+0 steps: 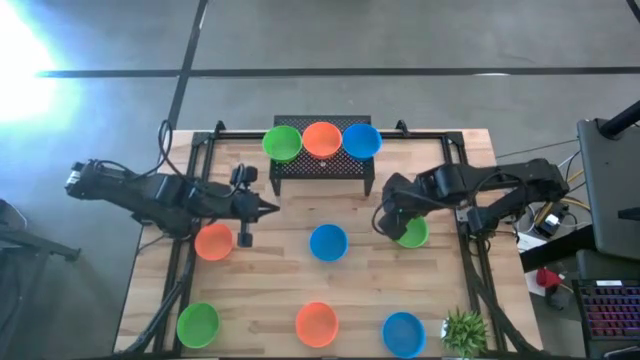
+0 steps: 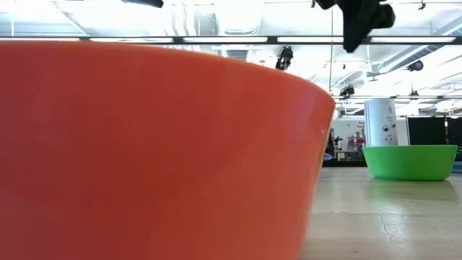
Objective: Pick & Place Mini bowls
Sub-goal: Stack the top green bowl on the green bowl on the shelf
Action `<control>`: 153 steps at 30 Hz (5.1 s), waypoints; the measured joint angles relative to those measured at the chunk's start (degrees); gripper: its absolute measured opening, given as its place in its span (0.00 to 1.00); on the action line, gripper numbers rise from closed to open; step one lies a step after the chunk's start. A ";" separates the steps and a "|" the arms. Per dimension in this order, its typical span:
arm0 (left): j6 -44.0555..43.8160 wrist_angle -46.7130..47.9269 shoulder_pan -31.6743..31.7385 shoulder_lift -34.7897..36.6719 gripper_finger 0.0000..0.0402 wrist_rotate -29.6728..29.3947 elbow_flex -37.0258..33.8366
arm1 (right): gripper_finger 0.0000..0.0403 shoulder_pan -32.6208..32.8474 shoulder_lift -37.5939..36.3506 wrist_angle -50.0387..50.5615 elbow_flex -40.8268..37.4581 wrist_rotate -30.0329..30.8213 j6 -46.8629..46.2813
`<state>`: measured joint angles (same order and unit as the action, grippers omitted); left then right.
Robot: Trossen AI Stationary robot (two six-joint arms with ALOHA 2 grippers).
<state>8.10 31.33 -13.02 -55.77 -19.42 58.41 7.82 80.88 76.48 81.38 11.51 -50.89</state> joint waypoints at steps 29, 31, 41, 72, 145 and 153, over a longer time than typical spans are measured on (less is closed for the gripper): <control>1.22 -0.04 -0.13 0.00 0.00 0.00 -0.28 | 0.28 0.95 0.18 -21.07 -25.24 -4.37 -15.72; 1.25 -0.04 -0.13 0.00 0.00 0.00 -0.28 | 0.27 0.95 0.18 -23.20 -26.95 -4.54 -16.49; 1.22 -0.04 -0.13 0.00 0.00 0.00 -0.28 | 0.24 0.95 0.18 -29.77 -32.49 -4.77 -18.37; 1.16 -0.03 -0.15 0.00 0.00 0.00 -0.37 | 0.06 1.06 1.57 -35.46 -37.77 -3.61 -15.96; -6.17 -37.38 0.66 -23.81 0.23 -19.58 -0.08 | 0.03 11.47 15.36 -8.09 5.88 30.68 52.37; -9.98 -39.77 1.03 -27.31 0.23 -19.67 1.79 | 0.03 11.95 17.60 -10.15 5.88 30.67 56.27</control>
<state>-1.88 -8.44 -11.99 -83.08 -39.09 60.20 19.77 98.48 66.33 87.26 42.19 5.39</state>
